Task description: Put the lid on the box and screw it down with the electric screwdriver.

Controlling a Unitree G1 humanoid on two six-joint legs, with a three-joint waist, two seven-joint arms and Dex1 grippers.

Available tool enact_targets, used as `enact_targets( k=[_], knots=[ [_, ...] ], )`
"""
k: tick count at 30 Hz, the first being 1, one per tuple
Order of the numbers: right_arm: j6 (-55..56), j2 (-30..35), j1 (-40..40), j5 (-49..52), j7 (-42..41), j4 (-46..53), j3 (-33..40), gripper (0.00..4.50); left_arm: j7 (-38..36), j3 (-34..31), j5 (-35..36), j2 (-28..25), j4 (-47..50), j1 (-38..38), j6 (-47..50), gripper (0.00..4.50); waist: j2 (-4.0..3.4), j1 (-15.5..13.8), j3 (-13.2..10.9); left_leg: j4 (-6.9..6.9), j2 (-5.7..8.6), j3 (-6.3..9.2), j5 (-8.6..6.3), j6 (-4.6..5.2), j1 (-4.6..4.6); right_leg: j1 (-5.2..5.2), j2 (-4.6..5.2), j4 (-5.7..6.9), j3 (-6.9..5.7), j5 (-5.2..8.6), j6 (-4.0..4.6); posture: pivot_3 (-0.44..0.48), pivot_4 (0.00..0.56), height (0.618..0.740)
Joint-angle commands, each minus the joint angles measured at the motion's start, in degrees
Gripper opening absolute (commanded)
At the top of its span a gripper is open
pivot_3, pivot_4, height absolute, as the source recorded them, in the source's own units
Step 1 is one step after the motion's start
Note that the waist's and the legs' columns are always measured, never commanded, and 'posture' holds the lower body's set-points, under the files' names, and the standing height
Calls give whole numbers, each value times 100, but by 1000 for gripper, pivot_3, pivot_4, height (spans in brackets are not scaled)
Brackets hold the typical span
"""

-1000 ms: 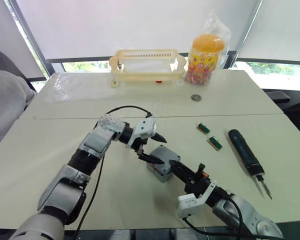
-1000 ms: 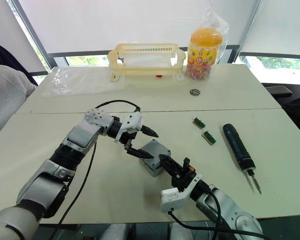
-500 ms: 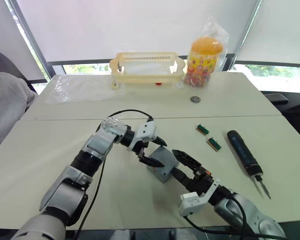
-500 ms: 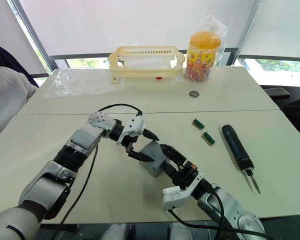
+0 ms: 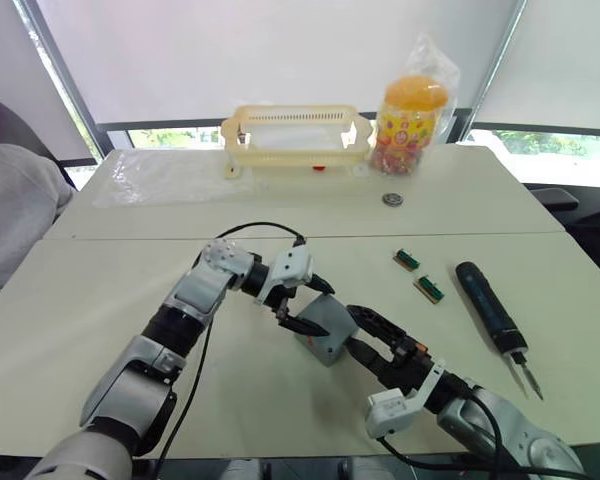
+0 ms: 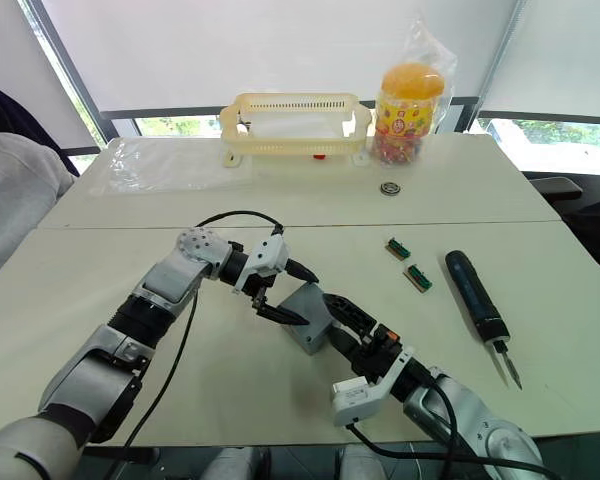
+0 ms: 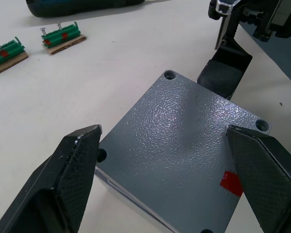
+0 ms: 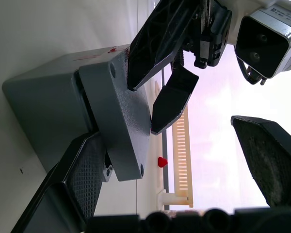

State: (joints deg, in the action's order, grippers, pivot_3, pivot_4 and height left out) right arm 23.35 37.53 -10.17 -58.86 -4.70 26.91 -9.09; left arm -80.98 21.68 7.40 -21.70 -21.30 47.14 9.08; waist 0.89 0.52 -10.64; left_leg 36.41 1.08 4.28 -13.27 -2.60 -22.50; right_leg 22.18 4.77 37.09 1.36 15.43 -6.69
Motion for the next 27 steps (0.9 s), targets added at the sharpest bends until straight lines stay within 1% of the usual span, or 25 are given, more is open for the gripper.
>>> enact_targets(
  k=[1, 5, 9, 13, 18, 19, 21, 22, 25, 27],
  knots=[
    [51, 193, -208, 115, 101, -14, 325, 4430, 91, 174, -239, -25, -59, -181, 29, 4210, 0, -3, 2, 0, 0, 0, 0, 0, 0, 0, 0, 0, 0, 0, 0, 0, 150, 740],
    [98, 308, -371, 156, 157, 2, 504, 4430, 142, 193, -248, -8, -3, -237, 83, 4210, 0, 12, 6, -1, 0, -1, 0, 0, 2, 0, 0, 0, 0, 0, 0, 0, 150, 740],
    [87, 288, -423, 244, 167, 7, 678, 4430, 175, 191, -211, 21, 90, -285, 140, 4210, 1, 10, 8, -3, 0, -1, 0, 0, 4, -1, 0, 0, 1, 1, 1, 0, 150, 740],
    [-10, 149, -506, 597, 74, 84, 842, 4430, 217, -8, -71, 9, 164, -177, 285, 4210, 1, 8, 8, -3, 0, 0, 0, 0, 4, -1, 0, 0, 1, 1, 1, 0, 150, 740],
    [-258, -86, -416, 1359, -202, 225, 1112, 4430, 266, -479, 314, -94, 285, 275, 861, 4210, 3, 18, 4, -4, 0, 1, 0, 1, 0, 4, 0, 1, 0, 1, 2, 0, 150, 740],
    [-361, -191, -382, 1768, -318, 306, 1182, 4430, 267, -700, 533, -160, 358, 455, 1179, 4210, 4, 20, 3, -4, 0, 1, 0, 1, -4, 9, 0, 1, 0, 1, 2, 0, 150, 740],
    [-870, -493, -304, 3036, -764, 568, 1289, 4430, 360, -1287, 1046, -341, 413, 844, 1888, 4210, 10, 31, -2, -9, -1, 4, 0, 1, -6, 13, -2, 0, 0, 1, 0, 0, 150, 740],
    [-1109, -597, -276, 3531, -976, 685, 1314, 4430, 387, -1462, 1182, -450, 449, 925, 2084, 4210, 13, 43, -8, -10, -1, 5, 0, 0, -6, 13, -2, 1, -1, -2, -5, 0, 150, 740],
    [-2116, -835, -221, 4788, -1669, 1026, 1326, 4430, 452, -1681, 1290, -798, 569, 848, 2370, 4210, 6, 73, -5, -19, -5, 10, -1, 1, -1, 13, -4, 1, -3, -1, -7, 0, 150, 740],
    [-3003, -929, -198, 5698, -2088, 1265, 1342, 4430, 578, -1659, 1102, -1032, 557, 643, 2245, 4210, -5, 63, 1, -24, -6, 11, -2, 3, 6, 9, -4, 0, -3, 4, -6, 0, 150, 740]
  ],
)
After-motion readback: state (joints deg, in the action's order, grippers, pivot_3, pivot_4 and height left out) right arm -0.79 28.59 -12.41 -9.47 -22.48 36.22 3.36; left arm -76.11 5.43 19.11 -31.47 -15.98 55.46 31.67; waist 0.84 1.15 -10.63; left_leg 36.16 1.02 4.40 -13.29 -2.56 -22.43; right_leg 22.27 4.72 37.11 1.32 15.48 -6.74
